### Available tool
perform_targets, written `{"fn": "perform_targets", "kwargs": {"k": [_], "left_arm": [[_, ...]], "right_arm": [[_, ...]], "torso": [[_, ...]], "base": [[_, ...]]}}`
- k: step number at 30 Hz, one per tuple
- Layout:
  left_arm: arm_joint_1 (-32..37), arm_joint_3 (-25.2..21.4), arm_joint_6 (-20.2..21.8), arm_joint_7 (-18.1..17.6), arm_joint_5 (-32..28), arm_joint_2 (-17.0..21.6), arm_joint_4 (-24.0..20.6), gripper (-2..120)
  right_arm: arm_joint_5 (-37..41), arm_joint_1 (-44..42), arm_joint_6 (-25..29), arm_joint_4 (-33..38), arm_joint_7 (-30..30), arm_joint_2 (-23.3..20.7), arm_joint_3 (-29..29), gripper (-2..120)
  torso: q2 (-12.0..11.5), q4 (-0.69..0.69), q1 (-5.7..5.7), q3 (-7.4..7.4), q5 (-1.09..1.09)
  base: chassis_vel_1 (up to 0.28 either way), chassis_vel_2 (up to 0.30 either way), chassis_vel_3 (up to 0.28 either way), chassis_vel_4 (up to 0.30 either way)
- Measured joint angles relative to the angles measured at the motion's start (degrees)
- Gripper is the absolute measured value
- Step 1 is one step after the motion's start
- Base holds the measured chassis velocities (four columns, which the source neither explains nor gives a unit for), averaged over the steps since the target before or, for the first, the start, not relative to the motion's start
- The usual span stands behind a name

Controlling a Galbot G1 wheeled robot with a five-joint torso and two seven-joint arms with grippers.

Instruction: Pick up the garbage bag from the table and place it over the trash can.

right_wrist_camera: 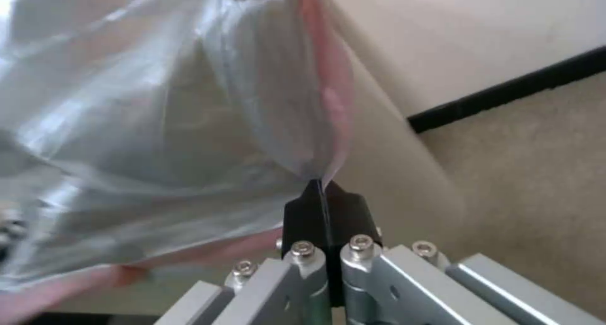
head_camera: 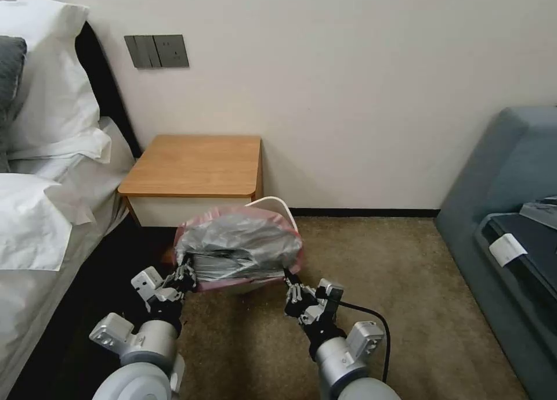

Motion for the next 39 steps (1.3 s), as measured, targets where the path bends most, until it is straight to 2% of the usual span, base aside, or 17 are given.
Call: {"fn": "perform_targets", "kwargs": {"k": [3, 4, 5, 9, 10, 14, 17, 18, 20, 21, 23, 28, 29, 33, 34, 36, 39], "left_arm": [[-0.12, -0.18, 0.34, -0.14, -0.92, 0.04, -0.17, 7], [-0.30, -0.30, 0.72, -0.55, -1.83, 0.01, -0.31, 7], [-0.30, -0.30, 0.72, -0.55, -1.83, 0.01, -0.31, 7], [-0.85, -0.73, 1.12, -1.03, -2.62, -0.02, -0.33, 7], [-0.85, -0.73, 1.12, -1.03, -2.62, -0.02, -0.33, 7], [-1.26, -1.00, 1.12, -1.23, -2.62, 0.44, 0.26, 7], [-2.02, -1.02, 1.12, -1.33, -2.61, 0.87, 1.05, 7], [-2.02, -1.02, 1.12, -1.33, -2.61, 0.87, 1.05, 7], [-2.40, -0.98, 1.10, -1.30, -2.40, 1.01, 1.58, 7], [-2.40, -0.98, 1.10, -1.30, -2.40, 1.01, 1.58, 7], [-2.41, -0.84, 0.89, -0.71, -1.31, 1.19, 2.11, 7], [-2.27, -0.55, -0.31, 0.63, 1.79, 1.63, 3.47, 7], [-2.22, -0.53, -0.81, 1.29, 2.73, 1.87, 3.89, 7], [-2.10, -0.54, -1.37, 2.26, 3.48, 2.09, 4.27, 7], [-1.98, -0.54, -2.22, 3.70, 4.39, 2.28, 4.80, 7], [-1.90, -0.54, -3.03, 5.45, 5.16, 2.35, 5.20, 7], [-1.82, -0.54, -3.19, 6.05, 5.26, 2.24, 5.16, 7]], "right_arm": [[-3.54, -0.11, 0.15, -1.03, -1.40, -0.47, 0.48, -2], [-8.64, -0.64, 0.44, -2.25, -3.88, -1.11, 1.32, 3], [-8.64, -0.64, 0.44, -2.25, -3.88, -1.11, 1.32, 3], [-22.87, -3.65, 4.10, -4.27, -10.04, -3.27, 3.76, 22], [-22.87, -3.65, 4.10, -4.27, -10.04, -3.27, 3.76, 22], [-27.88, -6.98, 6.12, -2.60, -12.96, -4.69, 4.91, 35], [-35.01, -10.09, 11.92, -0.63, -17.30, -5.31, 8.08, 48], [-35.01, -10.09, 11.92, -0.63, -17.30, -5.31, 8.08, 48], [-37.55, -11.52, 16.24, 1.25, -19.89, -5.65, 10.03, 59], [-37.55, -11.52, 16.24, 1.25, -19.89, -5.65, 10.03, 59], [-35.43, -11.94, 16.95, 3.79, -20.11, -5.88, 10.11, 70], [-26.95, -11.23, 13.07, 7.59, -19.39, -6.17, 9.19, 86], [-22.95, -10.08, 11.31, 8.38, -18.75, -6.49, 8.88, 92], [-20.32, -8.23, 10.49, 8.18, -18.60, -7.08, 9.38, 98], [-18.40, -5.67, 10.30, 6.93, -18.69, -7.96, 10.36, 100], [-14.36, -2.29, 8.72, 5.06, -18.66, -9.83, 11.03, 100], [-11.64, -0.61, 7.15, 3.90, -18.34, -10.85, 10.70, 98]], "torso": [[0.00, 0.00, 0.00, 0.00, 0.00], [0.00, 0.00, 0.00, 0.00, 0.00], [0.00, 0.00, 0.00, 0.00, 0.00], [0.00, 0.00, 0.00, 0.00, 0.01], [0.00, 0.00, 0.00, 0.00, 0.01], [0.00, 0.00, 0.00, 0.00, 0.00], [0.00, -0.01, 0.00, 0.00, 0.00], [0.00, -0.01, 0.00, 0.00, 0.00], [0.00, -0.01, 0.00, 0.00, 0.00], [0.00, -0.01, 0.00, 0.00, 0.00], [0.00, -0.01, 0.00, 0.00, 0.00], [0.00, -0.01, 0.00, 0.00, 0.00], [0.00, 0.00, 0.00, 0.00, -0.01], [0.00, -0.01, 0.00, 0.01, 0.00], [0.00, 0.00, 0.00, 0.01, 0.00], [0.00, 0.01, 0.00, 0.01, 0.00], [0.00, 0.01, 0.00, 0.01, 0.01]], "base": [[0.000, 0.000, 0.000, 0.000], [0.000, 0.000, 0.000, 0.000], [0.000, 0.000, 0.000, 0.000], [0.000, 0.000, 0.000, 0.000], [0.000, 0.000, 0.000, 0.000], [0.000, 0.000, 0.000, 0.000], [0.000, 0.000, 0.000, 0.000], [0.000, 0.000, 0.000, 0.000], [0.000, 0.000, 0.000, 0.000], [0.000, 0.000, 0.000, 0.000], [0.000, 0.000, 0.000, 0.000], [0.000, 0.000, 0.000, 0.000], [0.000, 0.000, 0.000, 0.000], [0.000, 0.000, 0.000, 0.000], [0.000, 0.000, 0.000, 0.000], [0.000, 0.000, 0.000, 0.000], [0.000, 0.000, 0.000, 0.000]]}}
